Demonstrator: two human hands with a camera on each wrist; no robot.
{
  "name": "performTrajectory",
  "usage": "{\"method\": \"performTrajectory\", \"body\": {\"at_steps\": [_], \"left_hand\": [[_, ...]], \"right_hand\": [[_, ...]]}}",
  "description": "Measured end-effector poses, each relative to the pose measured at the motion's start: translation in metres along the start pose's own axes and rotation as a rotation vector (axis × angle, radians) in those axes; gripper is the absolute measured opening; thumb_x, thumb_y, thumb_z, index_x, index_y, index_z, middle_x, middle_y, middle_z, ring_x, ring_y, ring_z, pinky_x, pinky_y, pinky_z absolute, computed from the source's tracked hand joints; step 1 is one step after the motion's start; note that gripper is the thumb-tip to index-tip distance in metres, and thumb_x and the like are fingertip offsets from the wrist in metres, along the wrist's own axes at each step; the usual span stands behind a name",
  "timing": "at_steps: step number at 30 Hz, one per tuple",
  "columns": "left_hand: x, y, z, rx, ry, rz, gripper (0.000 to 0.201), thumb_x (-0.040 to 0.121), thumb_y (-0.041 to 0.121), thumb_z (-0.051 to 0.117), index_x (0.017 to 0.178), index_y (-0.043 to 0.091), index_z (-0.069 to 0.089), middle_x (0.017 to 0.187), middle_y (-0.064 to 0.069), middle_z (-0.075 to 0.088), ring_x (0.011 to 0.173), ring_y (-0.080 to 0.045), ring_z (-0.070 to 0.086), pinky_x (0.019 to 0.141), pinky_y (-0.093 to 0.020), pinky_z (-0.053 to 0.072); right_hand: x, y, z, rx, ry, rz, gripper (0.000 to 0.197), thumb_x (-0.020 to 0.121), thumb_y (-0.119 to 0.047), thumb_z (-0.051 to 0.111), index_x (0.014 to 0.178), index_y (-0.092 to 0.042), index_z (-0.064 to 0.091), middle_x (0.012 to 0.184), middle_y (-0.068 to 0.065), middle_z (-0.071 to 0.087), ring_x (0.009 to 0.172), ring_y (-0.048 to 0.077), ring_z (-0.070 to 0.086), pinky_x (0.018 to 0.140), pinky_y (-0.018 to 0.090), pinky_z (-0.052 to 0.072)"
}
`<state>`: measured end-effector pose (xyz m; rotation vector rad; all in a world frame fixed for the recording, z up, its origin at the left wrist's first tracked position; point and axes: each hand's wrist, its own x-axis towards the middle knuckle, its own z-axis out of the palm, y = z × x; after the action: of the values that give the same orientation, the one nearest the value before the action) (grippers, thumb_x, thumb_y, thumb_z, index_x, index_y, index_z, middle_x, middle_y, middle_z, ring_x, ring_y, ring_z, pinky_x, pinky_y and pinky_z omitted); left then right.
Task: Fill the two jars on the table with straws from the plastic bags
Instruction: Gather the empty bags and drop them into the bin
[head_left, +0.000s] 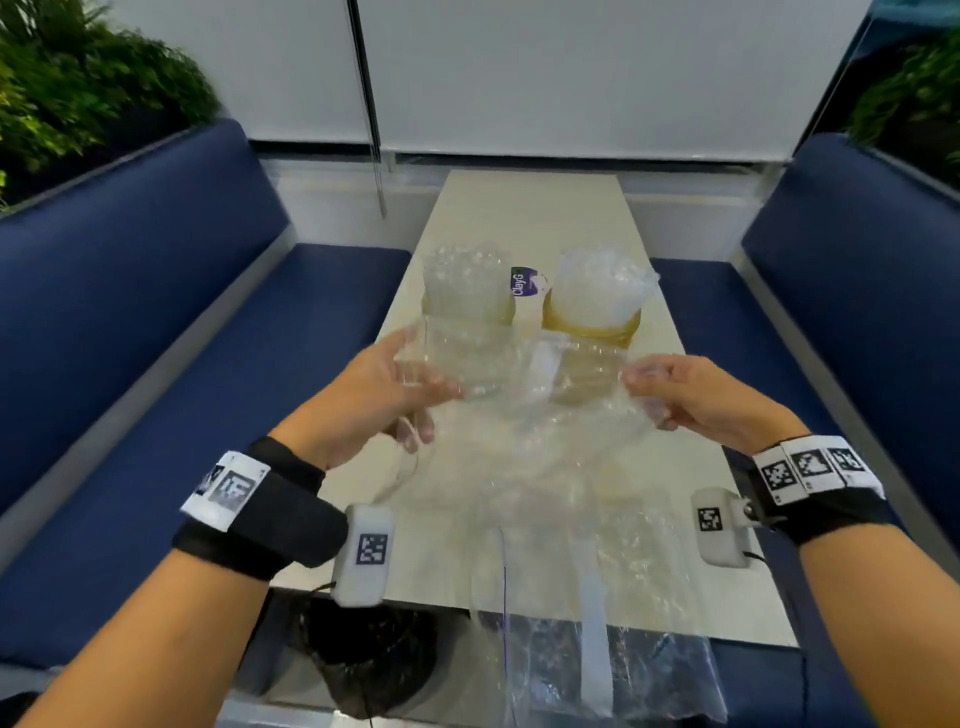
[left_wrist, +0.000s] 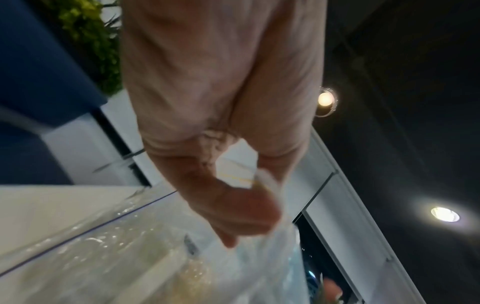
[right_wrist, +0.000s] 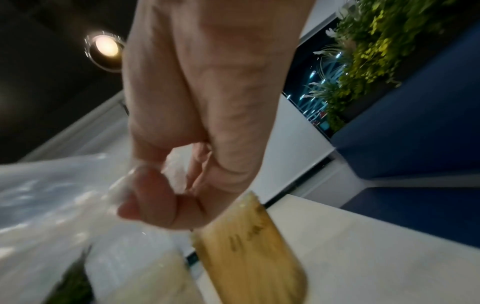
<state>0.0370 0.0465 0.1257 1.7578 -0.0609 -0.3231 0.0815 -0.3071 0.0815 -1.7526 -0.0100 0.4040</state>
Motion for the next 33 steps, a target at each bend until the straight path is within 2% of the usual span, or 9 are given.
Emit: {"method": "performTrajectory", "body": {"at_steps": [3,6,11,14,18,23,25,29,33], "left_hand": [[0.002,-0.038,0.015,-0.102,0.028,-0.154,0.091,0.089,0.002,0.074,0.16,0.011,0.017,0.097,-0.015,0.076,0.045,-0.016,0.058,0.039,-0.025,0.047],[0.004,-0.077,0.035,-0.103,0.041,-0.285,0.09,0.087,-0.002,0.075,0.158,0.008,0.02,0.099,-0.02,0.071,0.043,-0.017,0.06,0.04,-0.025,0.048],[0.008,-0.126,0.056,0.073,0.038,-0.374,0.08,0.086,0.011,0.08,0.151,0.013,0.035,0.089,-0.012,0.062,0.059,-0.021,0.064,0.048,-0.028,0.051],[0.014,-0.139,0.059,0.34,0.093,-0.383,0.059,0.078,0.038,0.086,0.127,0.015,0.062,0.103,-0.004,0.061,0.088,-0.018,0.061,0.069,-0.027,0.05],[0.02,-0.149,0.056,0.191,0.164,-0.359,0.041,0.073,0.048,0.088,0.096,0.018,0.072,0.117,0.002,0.064,0.112,-0.017,0.059,0.091,-0.029,0.047],[0.024,-0.144,0.044,0.002,0.3,-0.282,0.014,0.092,0.024,0.074,0.094,0.01,0.074,0.098,0.0,0.071,0.101,-0.022,0.064,0.075,-0.026,0.047],[0.026,-0.142,0.038,-0.012,0.397,-0.283,0.019,0.093,0.025,0.073,0.098,0.008,0.074,0.101,-0.005,0.072,0.096,-0.027,0.069,0.075,-0.031,0.051],[0.021,-0.132,0.033,-0.121,0.435,-0.262,0.015,0.099,0.023,0.064,0.106,0.011,0.07,0.111,-0.003,0.069,0.083,-0.022,0.072,0.062,-0.031,0.053],[0.015,-0.119,0.037,-0.234,0.431,-0.198,0.015,0.101,0.018,0.062,0.11,0.009,0.068,0.102,-0.002,0.065,0.069,-0.018,0.072,0.057,-0.029,0.053]], "right_hand": [[-0.011,0.033,-0.013,-0.24,-0.069,0.211,0.048,0.08,-0.032,0.079,0.106,0.007,0.069,0.077,0.008,0.063,0.063,0.013,0.055,0.058,0.025,0.051],[-0.015,0.059,-0.007,-0.623,-0.118,0.431,0.041,0.082,-0.045,0.078,0.092,-0.007,0.069,0.098,0.005,0.068,0.088,0.018,0.062,0.069,0.03,0.059],[-0.014,0.083,0.024,-1.163,-0.1,0.502,0.053,0.094,-0.056,0.058,0.11,-0.006,0.066,0.119,0.005,0.062,0.107,0.022,0.057,0.066,0.021,0.046],[0.0,0.1,0.023,-0.846,0.045,0.497,0.024,0.087,-0.027,0.076,0.096,-0.005,0.071,0.105,0.009,0.067,0.088,0.022,0.064,0.071,0.031,0.062],[0.011,0.101,0.026,-0.429,0.206,0.268,0.009,0.083,-0.012,0.081,0.086,-0.006,0.075,0.101,0.012,0.073,0.079,0.018,0.066,0.053,0.022,0.055],[0.016,0.085,0.04,-0.444,0.419,0.137,0.064,0.079,-0.056,0.076,0.122,-0.015,0.053,0.117,0.004,0.057,0.103,0.021,0.059,0.087,0.036,0.052],[0.01,0.07,0.045,-0.64,0.463,0.203,0.084,0.067,-0.083,0.064,0.11,-0.011,0.055,0.107,0.001,0.061,0.095,0.021,0.062,0.087,0.041,0.055],[-0.006,0.045,0.056,-0.606,-0.12,0.52,0.088,0.068,-0.088,0.057,0.093,-0.006,0.074,0.083,0.005,0.079,0.076,0.019,0.076,0.081,0.035,0.059],[-0.007,0.043,0.067,-0.37,-0.275,0.312,0.055,0.086,-0.058,0.067,0.094,-0.004,0.074,0.095,0.007,0.078,0.091,0.022,0.076,0.081,0.036,0.06]]}}
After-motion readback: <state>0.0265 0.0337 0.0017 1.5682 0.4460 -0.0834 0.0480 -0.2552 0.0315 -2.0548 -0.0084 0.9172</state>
